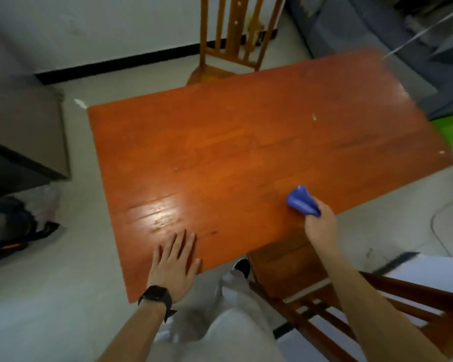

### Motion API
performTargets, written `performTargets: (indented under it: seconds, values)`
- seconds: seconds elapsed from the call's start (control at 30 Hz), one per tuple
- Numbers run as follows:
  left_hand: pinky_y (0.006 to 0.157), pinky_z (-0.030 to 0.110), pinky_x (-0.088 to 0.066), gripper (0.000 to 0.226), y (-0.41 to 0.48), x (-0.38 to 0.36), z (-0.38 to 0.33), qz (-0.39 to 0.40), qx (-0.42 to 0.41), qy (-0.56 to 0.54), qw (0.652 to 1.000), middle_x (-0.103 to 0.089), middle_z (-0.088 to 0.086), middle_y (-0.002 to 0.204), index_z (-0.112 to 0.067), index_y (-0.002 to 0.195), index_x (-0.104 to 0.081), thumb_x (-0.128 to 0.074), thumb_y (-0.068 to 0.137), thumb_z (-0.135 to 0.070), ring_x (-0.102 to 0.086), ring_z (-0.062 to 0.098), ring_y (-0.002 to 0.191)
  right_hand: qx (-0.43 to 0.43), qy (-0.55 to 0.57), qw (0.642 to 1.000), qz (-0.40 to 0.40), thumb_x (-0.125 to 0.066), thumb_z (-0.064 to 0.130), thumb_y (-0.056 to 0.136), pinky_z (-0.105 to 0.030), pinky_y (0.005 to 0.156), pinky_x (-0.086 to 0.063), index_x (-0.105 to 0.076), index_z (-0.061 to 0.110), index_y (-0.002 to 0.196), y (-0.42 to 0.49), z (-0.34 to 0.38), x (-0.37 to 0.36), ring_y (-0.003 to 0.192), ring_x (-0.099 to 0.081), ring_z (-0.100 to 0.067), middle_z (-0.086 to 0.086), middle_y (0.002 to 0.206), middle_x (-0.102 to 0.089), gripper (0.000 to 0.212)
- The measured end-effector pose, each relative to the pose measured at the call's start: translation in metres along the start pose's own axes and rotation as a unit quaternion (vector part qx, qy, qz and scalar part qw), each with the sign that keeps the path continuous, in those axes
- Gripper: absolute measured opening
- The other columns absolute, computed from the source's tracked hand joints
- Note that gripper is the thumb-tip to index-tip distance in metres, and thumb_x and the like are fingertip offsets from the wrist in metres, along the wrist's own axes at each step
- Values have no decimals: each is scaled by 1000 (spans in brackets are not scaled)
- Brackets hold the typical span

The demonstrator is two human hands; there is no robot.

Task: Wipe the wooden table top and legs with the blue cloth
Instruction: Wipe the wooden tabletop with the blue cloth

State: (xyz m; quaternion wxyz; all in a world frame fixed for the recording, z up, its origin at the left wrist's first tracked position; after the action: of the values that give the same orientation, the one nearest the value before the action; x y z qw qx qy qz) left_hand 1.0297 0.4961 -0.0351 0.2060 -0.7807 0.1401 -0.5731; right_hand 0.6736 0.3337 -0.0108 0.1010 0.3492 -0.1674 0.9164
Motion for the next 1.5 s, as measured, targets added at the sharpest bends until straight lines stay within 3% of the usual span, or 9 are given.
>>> performTargets:
  seconds: [0.23, 0.4, 0.47, 0.6, 0.73, 0.9, 1.13, 1.37, 1.5]
  values:
    - [116, 55, 16, 60, 47, -4, -51, 83, 47, 72, 993, 44, -4, 151, -43, 140, 37, 6, 93, -60, 37, 24, 141, -73, -62, 993, -67, -56, -7, 79, -38, 103, -42, -57, 18, 132, 22, -55, 12, 111, -56, -23, -1, 118, -62, 58]
    - [116, 57, 12, 61, 53, -1, -59, 114, 100, 80, 985, 47, -7, 145, -42, 143, 31, 5, 91, -60, 37, 20, 140, 195, -48, 957, 210, -41, 14, 73, -38, 84, -48, -71, 21, 114, -91, -5, -91, 97, -58, -21, 3, 116, -70, 51]
    - [116, 58, 10, 63, 56, 6, -68, 125, 106, 105, 981, 41, -3, 149, -39, 146, 27, -6, 96, -59, 30, 22, 144, 165, 40, 957, 235, -42, 10, 77, -36, 88, -49, -73, 19, 109, -58, 2, -68, 98, -60, -10, 3, 110, -72, 46]
    - [120, 55, -3, 68, 67, 22, -99, 63, 117, 87, 987, 7, 8, 164, -38, 154, 12, -14, 95, -63, 2, 32, 151, 75, 68, 993, 56, -51, -2, 86, -19, 91, -47, -67, 26, 115, 83, -18, 39, 100, -62, 7, 10, 110, -69, 43]
    - [118, 54, 5, 65, 96, 17, -143, 57, 28, 80, 995, 17, 0, 163, -46, 151, 13, -14, 95, -65, 10, 28, 151, 30, -75, 994, -73, -45, 6, 78, -45, 107, -41, -55, 9, 138, 199, -80, 129, 123, -54, -36, -18, 134, -58, 61]
    - [118, 57, 0, 65, 116, 3, -178, 58, 40, 65, 995, 27, -4, 160, -50, 149, 16, -21, 97, -63, 17, 33, 149, -27, -128, 987, -96, -48, 11, 80, -50, 104, -39, -54, 9, 137, 138, -83, 78, 121, -48, -39, -17, 137, -50, 57]
    - [121, 53, -5, 65, 88, 12, -137, 64, 58, 63, 994, 17, -6, 162, -48, 151, 9, -33, 101, -42, 6, 22, 151, 210, -40, 930, 300, -37, 23, 74, -39, 96, -42, -67, 21, 123, -21, -15, -54, 107, -56, -27, -4, 123, -63, 57]
    - [121, 54, -7, 62, 9, 15, -38, 54, 237, -4, 970, 7, -2, 164, -44, 153, 8, -26, 101, -50, 0, 26, 151, 44, -161, 980, -109, -42, 20, 77, -55, 89, -44, -54, 7, 135, 152, -66, 53, 103, -54, -50, -26, 127, -56, 61]
    - [120, 52, -12, 61, -17, 7, -26, 54, 277, -32, 959, 7, -3, 165, -44, 153, 8, -24, 101, -51, -6, 27, 151, 108, -204, 972, -34, -54, 15, 80, -51, 88, -44, -47, 9, 141, 48, 0, -30, 106, -49, -48, -24, 139, -46, 62]
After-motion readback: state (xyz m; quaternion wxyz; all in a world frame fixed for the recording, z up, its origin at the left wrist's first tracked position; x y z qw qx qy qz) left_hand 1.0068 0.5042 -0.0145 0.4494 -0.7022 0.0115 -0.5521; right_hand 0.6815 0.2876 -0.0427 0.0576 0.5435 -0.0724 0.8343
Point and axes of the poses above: each hand's wrist, its own y-axis towards the middle knuckle, its own x-axis out of the back of the hand, z = x × y, the point moved 3 cm from there along y, towards the middle knuckle
